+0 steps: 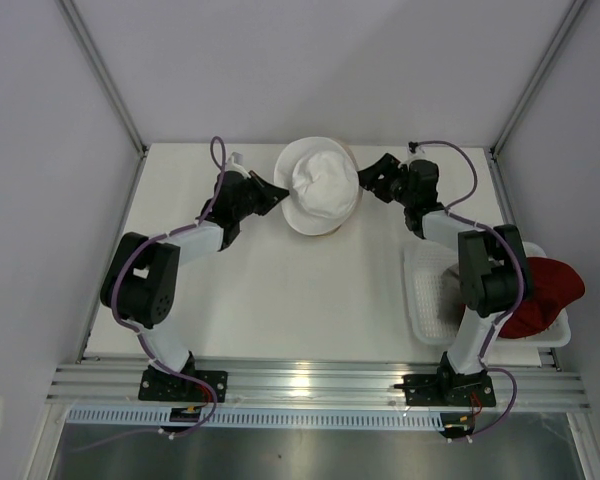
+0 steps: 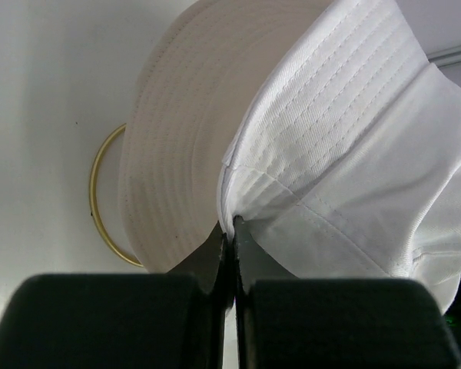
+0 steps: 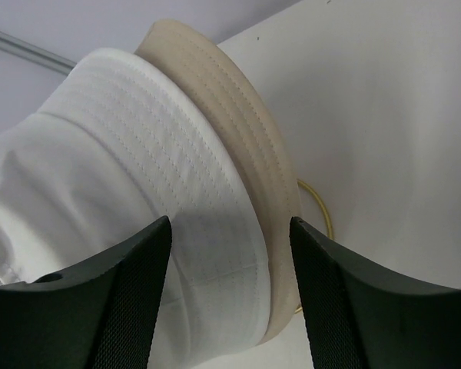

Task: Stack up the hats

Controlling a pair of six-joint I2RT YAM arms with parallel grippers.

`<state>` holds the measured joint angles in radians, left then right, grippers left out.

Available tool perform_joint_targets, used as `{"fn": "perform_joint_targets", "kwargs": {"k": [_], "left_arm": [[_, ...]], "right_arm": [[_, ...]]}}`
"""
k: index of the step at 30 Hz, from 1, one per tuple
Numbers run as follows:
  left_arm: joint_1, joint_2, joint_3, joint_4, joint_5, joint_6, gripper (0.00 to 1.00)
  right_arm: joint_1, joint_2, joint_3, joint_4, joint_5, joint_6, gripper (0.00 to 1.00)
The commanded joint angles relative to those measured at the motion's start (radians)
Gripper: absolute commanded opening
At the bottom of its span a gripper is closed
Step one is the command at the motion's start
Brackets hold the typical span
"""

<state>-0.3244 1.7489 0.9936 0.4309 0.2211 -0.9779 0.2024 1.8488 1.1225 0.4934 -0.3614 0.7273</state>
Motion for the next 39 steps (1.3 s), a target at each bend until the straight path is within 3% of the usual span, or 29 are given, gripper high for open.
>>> {"fn": "perform_joint_targets", "kwargs": {"k": [1,6,10,13,24,30,31,33,34,39], "left_arm": [[0.01,0.037,-0.009,-0.147,-0.011,0.035,0.01],[0.01,0.029,-0.006,-0.152,-0.015,0.041,0.01],[0.01,0.02,0.002,-0.155,-0.012,0.044,0.01],[0.01,0.014,0.008,-0.158,-0.014,0.044,0.01],[0.01,-0.002,0.04,-0.179,-0.003,0.053,0.01],[0.01,-0.037,0.033,-0.169,0.007,0.039,0.01],[0.01,-0.045,0.04,-0.169,0.015,0.039,0.01],[0.01,-0.063,0.039,-0.167,0.024,0.033,0.01],[0.01,-0.084,0.04,-0.166,0.029,0.03,0.01],[0.012,-0.147,0.071,-0.185,0.073,0.019,0.01]], "right_arm": [[-0.011,0.021,-0.032,0.172,-0.059,0.06,0.66],[-0.014,0.046,-0.066,0.266,-0.108,0.096,0.69],[-0.027,0.081,-0.104,0.461,-0.16,0.181,0.77],[-0.032,0.116,-0.13,0.612,-0.211,0.251,0.75],[-0.029,0.213,-0.136,0.847,-0.257,0.376,0.67],[-0.032,0.24,-0.136,0.875,-0.271,0.396,0.37],[-0.032,0.236,-0.139,0.873,-0.275,0.394,0.25],[-0.037,0.215,-0.144,0.858,-0.277,0.394,0.13],[-0.037,0.204,-0.145,0.85,-0.28,0.391,0.0],[-0.038,0.113,-0.179,0.76,-0.271,0.405,0.0]]}}
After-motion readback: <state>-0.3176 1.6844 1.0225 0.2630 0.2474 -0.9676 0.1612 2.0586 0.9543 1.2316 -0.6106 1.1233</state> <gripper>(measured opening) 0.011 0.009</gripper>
